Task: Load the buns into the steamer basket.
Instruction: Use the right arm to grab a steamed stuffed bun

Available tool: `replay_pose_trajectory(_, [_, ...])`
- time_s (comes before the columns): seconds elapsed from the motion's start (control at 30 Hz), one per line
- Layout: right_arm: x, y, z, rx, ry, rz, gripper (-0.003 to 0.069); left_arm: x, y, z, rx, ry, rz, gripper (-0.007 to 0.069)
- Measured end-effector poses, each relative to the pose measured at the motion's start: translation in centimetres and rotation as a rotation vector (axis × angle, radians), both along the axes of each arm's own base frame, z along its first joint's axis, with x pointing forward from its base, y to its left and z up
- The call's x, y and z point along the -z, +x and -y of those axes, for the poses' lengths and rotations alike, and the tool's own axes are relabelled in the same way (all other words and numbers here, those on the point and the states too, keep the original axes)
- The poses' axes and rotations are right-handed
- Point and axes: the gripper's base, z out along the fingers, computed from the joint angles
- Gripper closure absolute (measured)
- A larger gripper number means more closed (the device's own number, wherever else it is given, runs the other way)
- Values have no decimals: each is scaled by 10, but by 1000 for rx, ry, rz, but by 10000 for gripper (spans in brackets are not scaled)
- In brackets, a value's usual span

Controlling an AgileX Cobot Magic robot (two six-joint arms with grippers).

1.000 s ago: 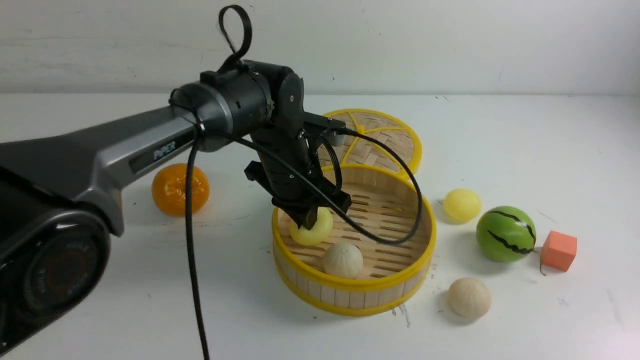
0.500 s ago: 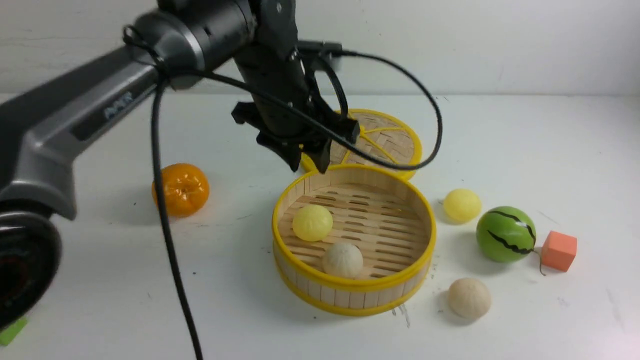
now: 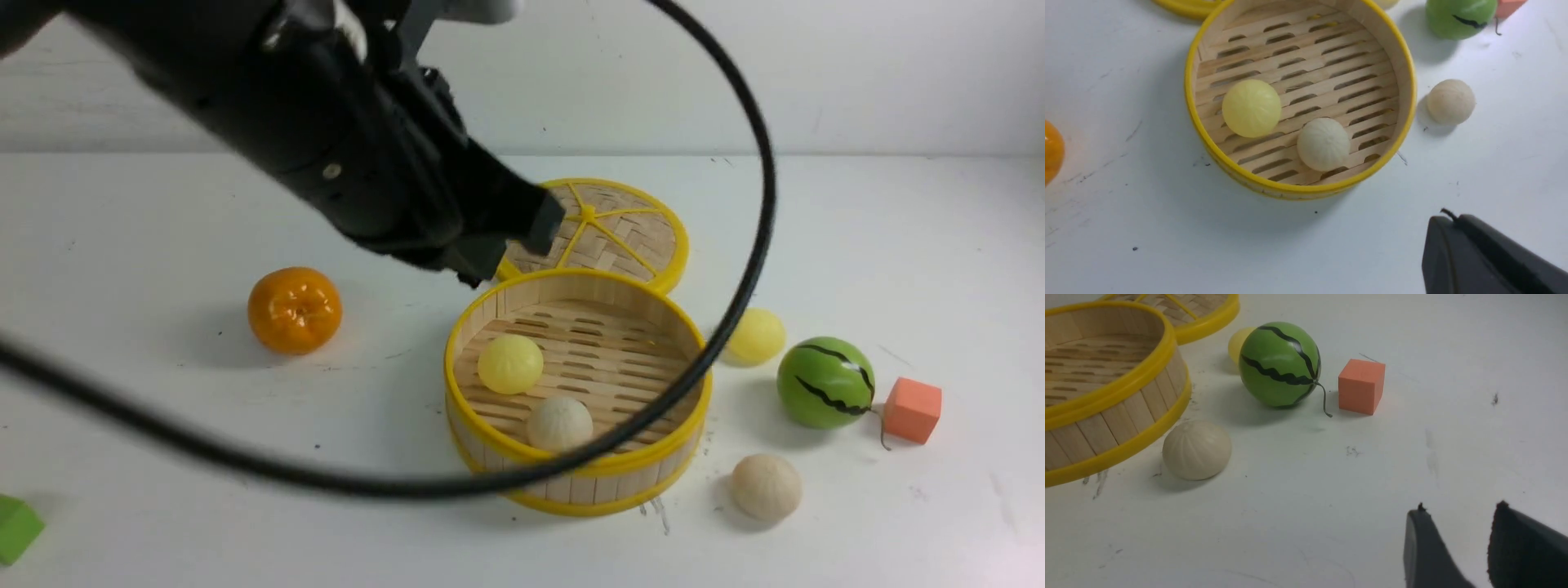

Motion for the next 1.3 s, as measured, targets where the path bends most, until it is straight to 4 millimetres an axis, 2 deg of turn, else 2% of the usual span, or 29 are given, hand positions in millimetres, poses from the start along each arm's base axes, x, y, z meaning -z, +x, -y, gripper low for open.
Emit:
replay_pose_trajectory(0.03, [0,0,0,0,0,0,420,-2,-4,-2,1,-17,21,638])
replay_pose_trajectory(0.1, [0,0,0,0,0,0,420,15,-26,-19,-5,-65,80,638])
replay_pose_trajectory(0.43, [0,0,0,0,0,0,420,92,-104,-83,-64,-315,284,638])
replay_pose_trajectory(0.47, [0,0,0,0,0,0,420,92,-104,-83,-65,-317,282,638])
replay_pose_trajectory(0.53, [0,0,0,0,0,0,420,111,-121,-97,-90,-397,322,638])
replay_pose_trajectory(0.63, [0,0,0,0,0,0,420,125,-138,-113,-110,-491,411,638])
replay_pose_trajectory(0.8, [0,0,0,0,0,0,420,148,-150,-125,-127,-550,478,638])
replay_pose_trajectory(1.03, [0,0,3,7,-88,-1,420,174,-153,-128,-132,-511,433,638])
replay_pose_trajectory(1.3, [0,0,5,11,-144,-2,420,186,-156,-128,-122,-447,351,638])
